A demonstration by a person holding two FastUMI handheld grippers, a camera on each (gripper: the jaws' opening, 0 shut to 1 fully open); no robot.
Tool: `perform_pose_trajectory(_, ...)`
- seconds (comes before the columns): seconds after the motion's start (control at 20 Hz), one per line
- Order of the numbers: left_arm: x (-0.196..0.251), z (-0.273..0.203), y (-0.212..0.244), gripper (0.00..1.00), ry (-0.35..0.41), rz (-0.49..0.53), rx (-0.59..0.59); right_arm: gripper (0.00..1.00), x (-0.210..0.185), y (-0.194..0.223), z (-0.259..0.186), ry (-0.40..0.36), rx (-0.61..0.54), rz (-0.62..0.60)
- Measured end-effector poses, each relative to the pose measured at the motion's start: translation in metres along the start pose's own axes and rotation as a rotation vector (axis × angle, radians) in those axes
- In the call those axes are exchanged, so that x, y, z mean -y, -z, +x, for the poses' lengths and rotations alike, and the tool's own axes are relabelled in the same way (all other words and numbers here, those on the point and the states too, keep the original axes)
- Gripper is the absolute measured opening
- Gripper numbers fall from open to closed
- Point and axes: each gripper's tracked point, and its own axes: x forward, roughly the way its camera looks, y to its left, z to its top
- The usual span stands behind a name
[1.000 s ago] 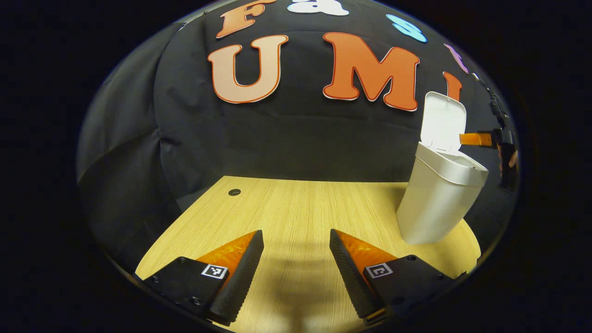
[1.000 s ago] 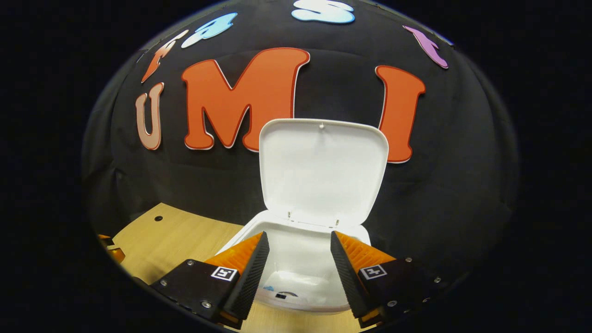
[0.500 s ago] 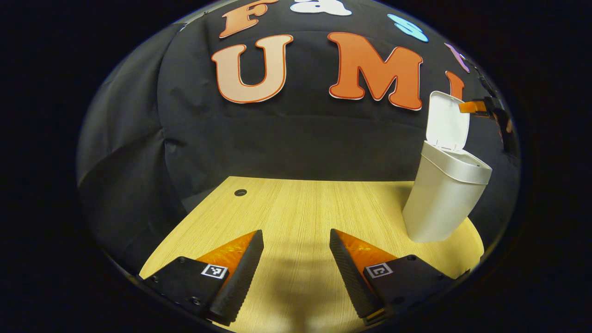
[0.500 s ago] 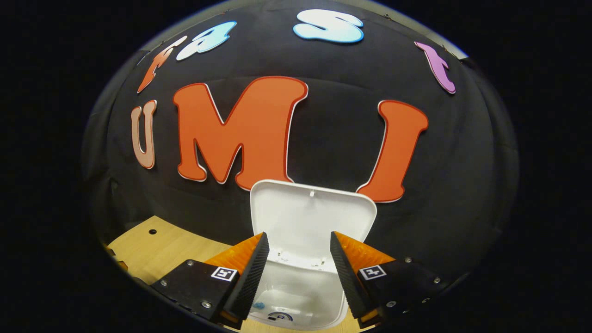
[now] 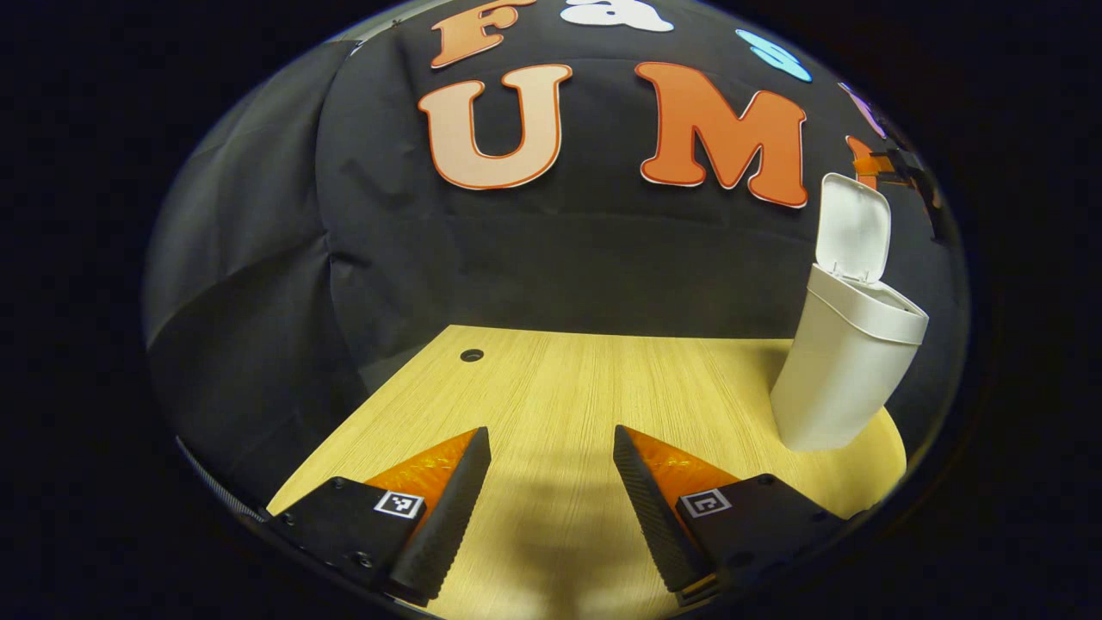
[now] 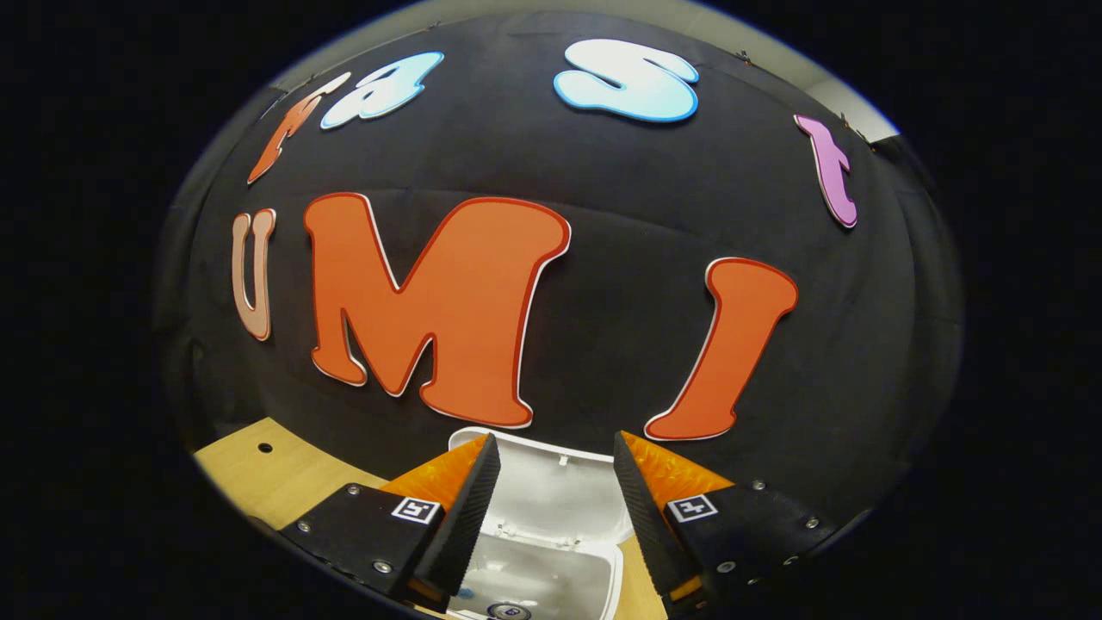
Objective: Press the lid of the desktop garbage bin to open it, pick up the crumpled paper on the desktop and throw it into the bin, then pick up the pop can on the desktop and drop it into the bin, and finally close the garbage bin lid.
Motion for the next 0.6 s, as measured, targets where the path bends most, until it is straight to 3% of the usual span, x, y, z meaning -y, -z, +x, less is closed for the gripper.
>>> perform_pose_trajectory(0.6, -0.028, -0.002, 0.007, 0.93, -0.073, -0.010, -0.010, 0.79, 0.017, 0.005, 0.057, 0.016, -0.050, 0.028)
